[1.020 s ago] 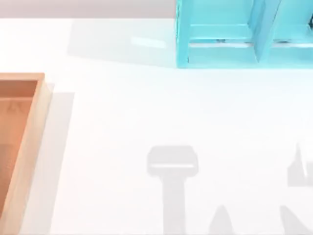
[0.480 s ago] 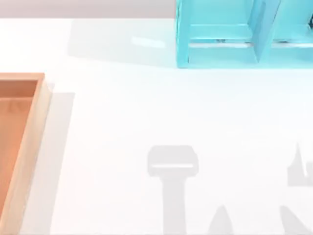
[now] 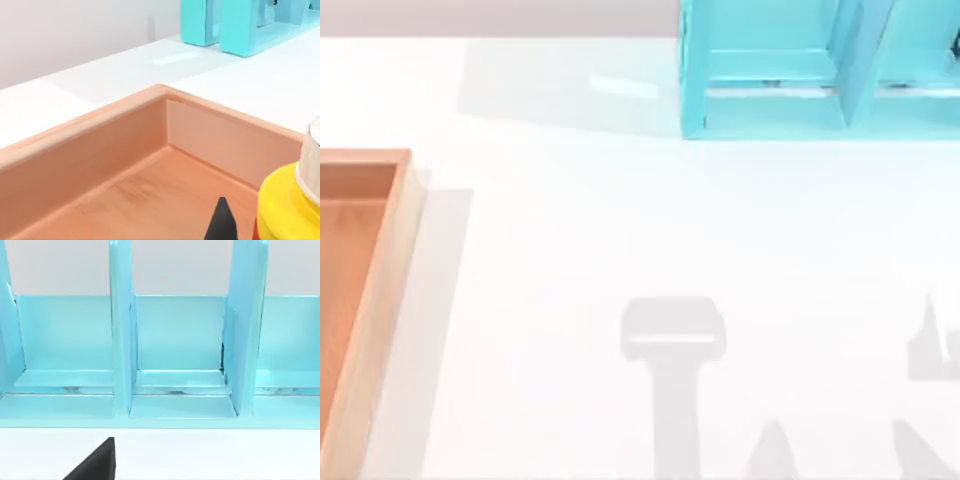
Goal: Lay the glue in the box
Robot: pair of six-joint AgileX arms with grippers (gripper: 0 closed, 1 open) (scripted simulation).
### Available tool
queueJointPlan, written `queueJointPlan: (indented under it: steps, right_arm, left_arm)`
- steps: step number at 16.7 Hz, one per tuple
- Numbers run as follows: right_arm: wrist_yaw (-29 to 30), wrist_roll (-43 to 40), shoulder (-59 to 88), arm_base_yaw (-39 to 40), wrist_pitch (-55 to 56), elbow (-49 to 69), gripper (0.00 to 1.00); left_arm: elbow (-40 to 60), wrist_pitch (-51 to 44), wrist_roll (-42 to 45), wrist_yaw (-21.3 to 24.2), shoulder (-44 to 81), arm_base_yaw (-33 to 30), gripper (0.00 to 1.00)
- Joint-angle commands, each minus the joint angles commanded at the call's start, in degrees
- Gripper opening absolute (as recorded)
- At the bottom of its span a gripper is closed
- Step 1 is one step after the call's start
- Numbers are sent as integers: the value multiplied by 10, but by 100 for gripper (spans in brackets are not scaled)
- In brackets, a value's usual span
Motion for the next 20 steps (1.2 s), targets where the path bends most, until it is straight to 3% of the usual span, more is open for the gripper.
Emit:
queueJointPlan:
  steps: [4, 9, 15, 20]
  right_arm:
    - [0, 0, 0, 0, 0, 0, 100]
    - [0, 0, 0, 0, 0, 0, 100]
    - [0, 0, 0, 0, 0, 0, 100]
    - [0, 0, 0, 0, 0, 0, 100]
  left_arm:
    - [-12, 84, -61, -8, -21, 11, 0]
    - [-37, 297, -206, -12, -71, 22, 0]
    - [-90, 516, -403, 10, -115, -32, 0]
    - [-141, 603, -535, 54, -118, -87, 0]
